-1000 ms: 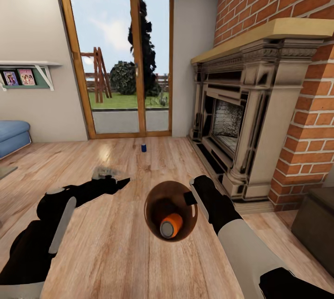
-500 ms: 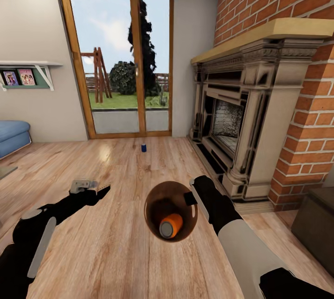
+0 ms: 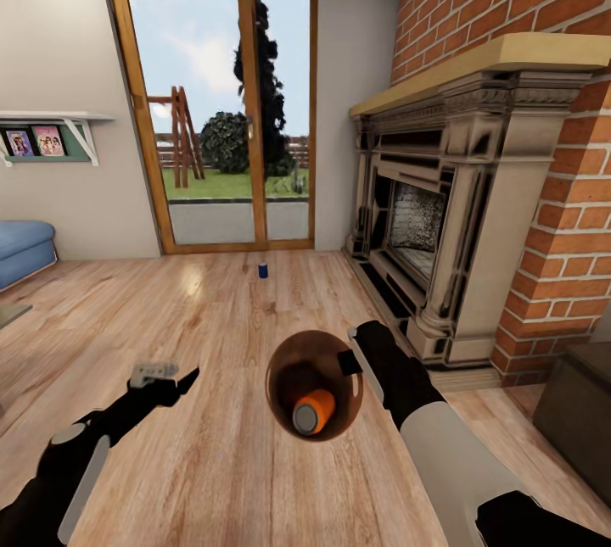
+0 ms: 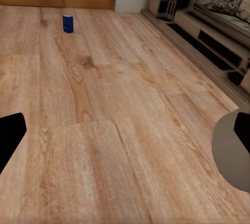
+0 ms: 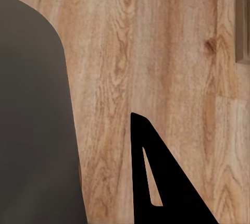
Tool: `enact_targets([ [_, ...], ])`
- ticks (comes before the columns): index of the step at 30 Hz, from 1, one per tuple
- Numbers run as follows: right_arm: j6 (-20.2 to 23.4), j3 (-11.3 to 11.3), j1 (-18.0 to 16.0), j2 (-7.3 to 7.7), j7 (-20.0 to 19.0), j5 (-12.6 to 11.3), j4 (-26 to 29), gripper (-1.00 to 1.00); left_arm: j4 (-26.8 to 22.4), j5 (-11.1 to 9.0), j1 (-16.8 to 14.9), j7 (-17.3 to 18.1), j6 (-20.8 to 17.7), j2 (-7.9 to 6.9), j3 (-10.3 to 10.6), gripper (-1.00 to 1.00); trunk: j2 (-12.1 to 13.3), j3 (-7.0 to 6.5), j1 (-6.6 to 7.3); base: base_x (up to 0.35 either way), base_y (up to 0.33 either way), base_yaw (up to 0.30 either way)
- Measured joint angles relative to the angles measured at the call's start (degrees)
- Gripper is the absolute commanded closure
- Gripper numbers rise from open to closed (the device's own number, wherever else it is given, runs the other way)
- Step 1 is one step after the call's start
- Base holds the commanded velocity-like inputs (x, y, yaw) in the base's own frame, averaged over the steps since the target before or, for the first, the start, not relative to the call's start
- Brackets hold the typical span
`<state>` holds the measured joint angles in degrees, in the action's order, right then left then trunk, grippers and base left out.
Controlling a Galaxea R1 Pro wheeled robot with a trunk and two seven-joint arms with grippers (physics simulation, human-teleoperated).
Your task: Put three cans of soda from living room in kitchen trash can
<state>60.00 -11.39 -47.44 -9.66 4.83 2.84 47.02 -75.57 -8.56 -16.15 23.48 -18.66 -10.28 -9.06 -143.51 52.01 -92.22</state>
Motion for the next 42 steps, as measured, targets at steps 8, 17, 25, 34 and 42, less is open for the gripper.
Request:
enact_targets([
  [8, -0.40, 0.05, 0.13, 0.08, 0.13, 0.07, 0.20, 1.00, 3.96, -0.03, 0.13, -0.01, 4.72, -0.03, 0.01, -1.00, 0.00, 0.00, 0.00, 0.000, 0.000, 0.000],
  [17, -4.17, 0.12, 1.77, 0.15, 0.18, 0.22, 0.24, 1.00, 5.17, -0.05, 0.18, -0.02, 6.24, -0.01, 0.01, -1.00, 0.00, 0.00, 0.00, 0.000, 0.000, 0.000],
  [25, -9.81, 0.44, 5.12, 1.23, 0.18, 0.33, 0.21, 1.00, 5.52, -0.06, 0.23, -0.05, 6.43, 0.07, 0.01, -1.00, 0.00, 0.00, 0.00, 0.000, 0.000, 0.000],
  [34, -19.83, 0.73, 8.55, 2.92, 0.05, -0.16, 0.18, 1.00, 9.16, -0.11, 0.24, -0.05, 8.26, 0.08, -0.17, -1.00, 0.00, 0.00, 0.00, 0.000, 0.000, 0.000],
  [42, -23.74, 0.77, 10.05, 3.25, -0.16, -0.56, 0.19, 1.00, 11.55, -0.08, 0.21, -0.44, 8.93, 0.11, -0.28, -1.00, 0.00, 0.00, 0.00, 0.020, 0.000, 0.000],
])
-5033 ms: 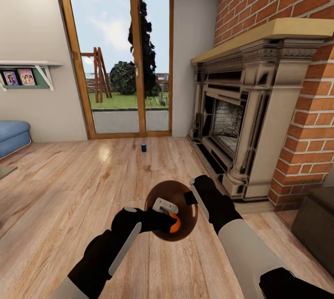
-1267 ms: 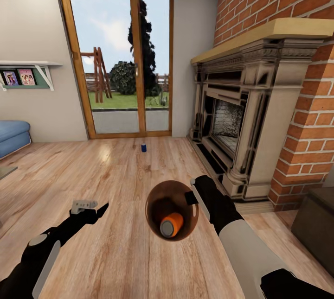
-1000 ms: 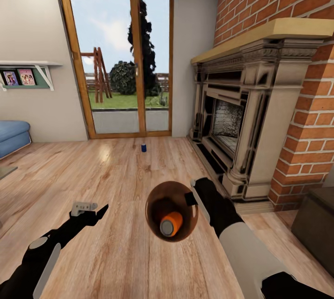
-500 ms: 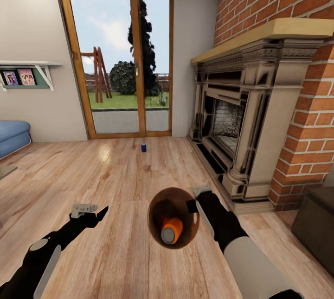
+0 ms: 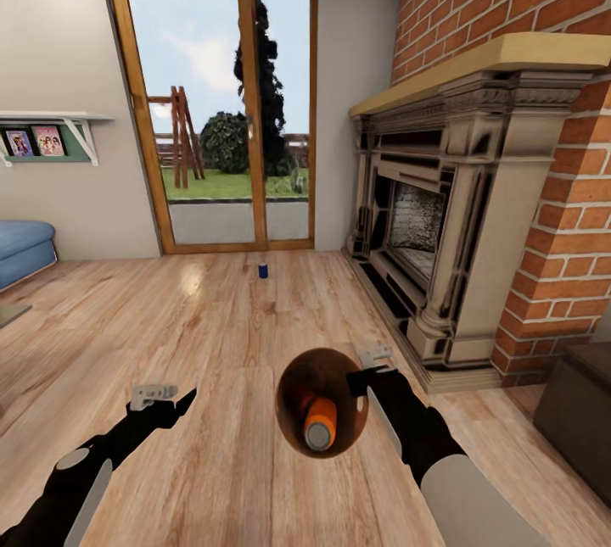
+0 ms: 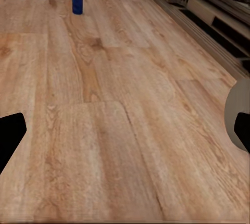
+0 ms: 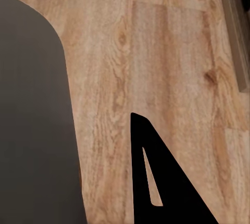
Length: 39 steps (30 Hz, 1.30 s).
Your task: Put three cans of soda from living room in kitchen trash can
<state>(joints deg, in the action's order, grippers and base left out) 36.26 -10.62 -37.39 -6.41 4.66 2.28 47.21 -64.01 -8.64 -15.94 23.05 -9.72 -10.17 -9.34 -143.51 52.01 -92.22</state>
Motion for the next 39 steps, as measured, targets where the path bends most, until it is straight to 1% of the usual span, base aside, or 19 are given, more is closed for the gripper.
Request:
enact_targets([
  [8, 0.77, 0.14, 0.26, 0.01, -0.32, -0.11, 0.01, 1.00, 1.89, -0.05, -0.05, -0.18, 0.15, 0.05, -0.12, -1.00, 0.00, 0.00, 0.00, 0.255, 0.000, 0.000],
  [21, 0.80, 0.13, 0.26, 0.00, -0.35, -0.07, 0.01, 1.00, 2.16, -0.06, -0.06, -0.20, 0.22, 0.06, -0.08, -1.00, 0.00, 0.00, 0.00, 0.322, 0.000, 0.000],
  [26, 0.93, 0.17, 0.27, 0.00, -0.33, -0.05, 0.01, 1.00, 2.62, 0.01, -0.06, -0.20, 1.08, 0.06, -0.07, -1.00, 0.00, 0.00, 0.00, 0.326, 0.000, 0.000],
  [39, 2.82, 0.31, 0.25, -0.04, -0.35, 0.01, 0.00, 1.00, 3.76, -0.05, -0.06, -0.20, 1.75, 0.06, -0.06, -1.00, 0.00, 0.00, 0.00, 0.326, 0.000, 0.000],
])
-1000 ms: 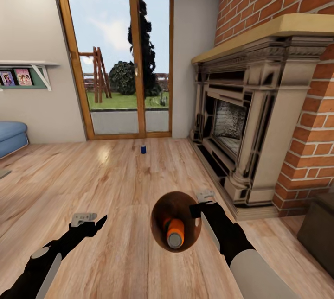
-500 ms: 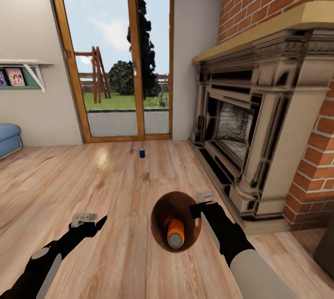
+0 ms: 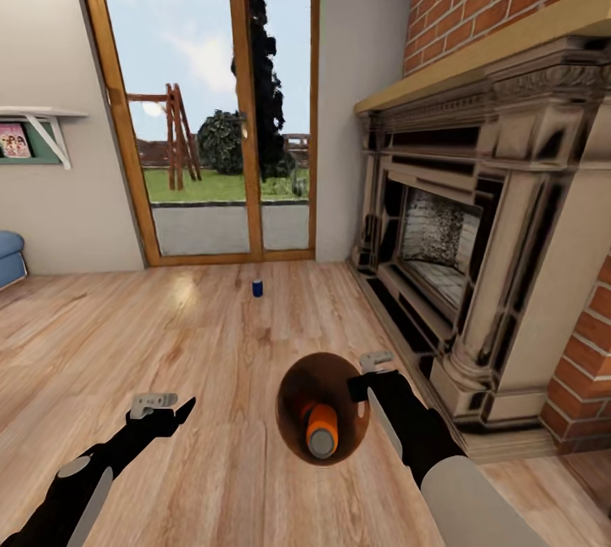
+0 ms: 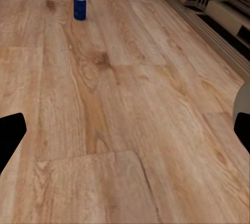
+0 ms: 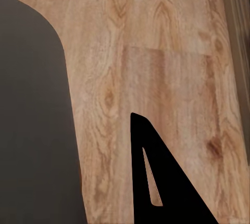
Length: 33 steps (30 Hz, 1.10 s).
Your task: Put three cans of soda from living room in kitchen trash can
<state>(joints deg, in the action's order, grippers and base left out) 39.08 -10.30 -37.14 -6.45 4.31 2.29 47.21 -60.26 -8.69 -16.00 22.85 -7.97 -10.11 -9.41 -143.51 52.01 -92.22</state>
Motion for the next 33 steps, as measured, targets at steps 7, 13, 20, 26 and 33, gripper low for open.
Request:
enact_targets([
  [7, 0.14, -0.06, 0.03, -0.06, 0.06, -0.01, 0.00, 1.00, 0.11, 0.05, 0.00, 0.00, 0.06, 0.00, 0.06, -1.00, 0.00, 0.00, 0.00, 0.326, 0.000, 0.000],
  [13, 0.09, -0.07, 0.04, -0.05, 0.22, -0.01, 0.01, 1.00, 0.13, 0.07, 0.00, 0.00, 0.06, 0.00, 0.09, -1.00, 0.00, 0.00, 0.00, 0.326, 0.000, 0.000],
  [20, 0.08, -0.16, 0.03, -0.09, 0.26, 0.07, 0.01, 1.00, 0.13, 0.05, 0.00, 0.00, 0.06, 0.00, 0.09, -1.00, 0.00, 0.00, 0.00, 0.326, 0.000, 0.000],
  [26, 0.06, -0.16, 0.06, -0.13, 0.28, 0.10, 0.01, 1.00, 0.38, 0.08, 0.00, 0.00, 0.13, 0.00, 0.08, -1.00, 0.00, 0.00, 0.00, 0.326, 0.000, 0.000],
  [33, 0.07, -0.16, 0.08, -0.08, 0.29, 0.26, 0.01, 1.00, 2.28, 0.06, 0.00, 0.06, 1.23, 0.00, 0.09, -1.00, 0.00, 0.00, 0.00, 0.325, 0.026, 0.000],
])
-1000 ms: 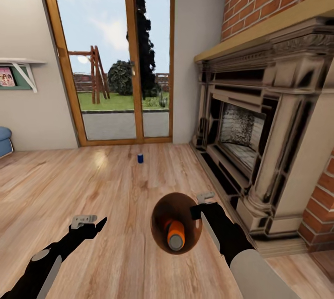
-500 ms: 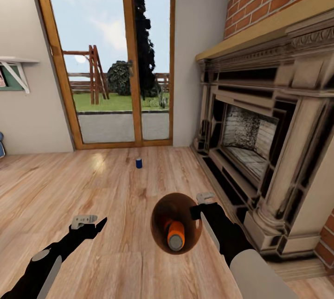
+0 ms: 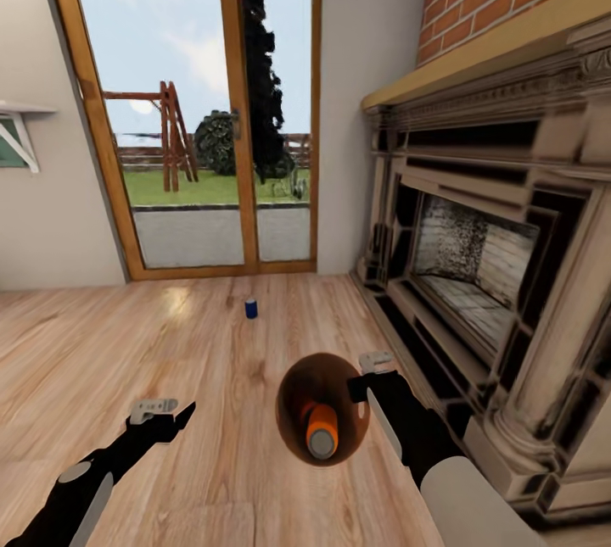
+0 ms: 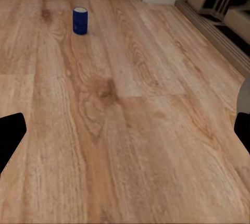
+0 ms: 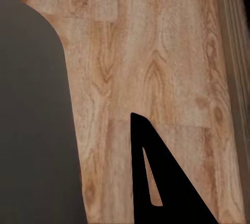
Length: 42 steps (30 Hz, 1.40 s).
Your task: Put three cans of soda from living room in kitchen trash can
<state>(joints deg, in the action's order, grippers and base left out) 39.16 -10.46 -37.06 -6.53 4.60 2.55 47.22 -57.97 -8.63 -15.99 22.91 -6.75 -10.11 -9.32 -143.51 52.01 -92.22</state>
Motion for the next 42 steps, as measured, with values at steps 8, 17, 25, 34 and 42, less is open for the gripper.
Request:
enact_targets([
  [8, -0.02, -0.01, -0.01, 0.03, 0.05, -0.18, 0.00, 1.00, 0.29, 0.00, 0.00, 0.02, 0.22, 0.00, -0.08, -1.00, 0.00, 0.00, 0.00, 0.311, 0.153, 0.000],
  [17, -0.02, -0.05, 0.00, -0.04, 0.06, -0.19, 0.00, 1.00, 0.31, -0.04, 0.00, 0.03, 0.24, 0.00, -0.09, -1.00, 0.00, 0.00, 0.00, 0.296, 0.194, 0.000],
  [25, -0.02, -0.11, 0.00, -0.18, 0.07, -0.30, -0.02, 1.00, 0.31, -0.02, 0.00, 0.03, 0.28, 0.00, -0.09, -1.00, 0.00, 0.00, 0.00, 0.294, 0.177, 0.000],
  [34, -0.01, -0.14, 0.00, -0.39, 0.06, -0.36, 0.00, 1.00, 0.31, -0.06, 0.00, 0.03, 0.32, 0.00, -0.04, -1.00, 0.00, -0.28, 0.00, 0.294, 0.169, -0.105],
  [42, -0.06, -0.19, 0.00, -0.41, 0.06, -0.47, -0.03, 1.00, 0.31, -0.02, 0.00, 0.00, 0.34, 0.00, 0.00, -1.00, 0.00, -0.80, 0.00, 0.297, 0.157, -0.183],
])
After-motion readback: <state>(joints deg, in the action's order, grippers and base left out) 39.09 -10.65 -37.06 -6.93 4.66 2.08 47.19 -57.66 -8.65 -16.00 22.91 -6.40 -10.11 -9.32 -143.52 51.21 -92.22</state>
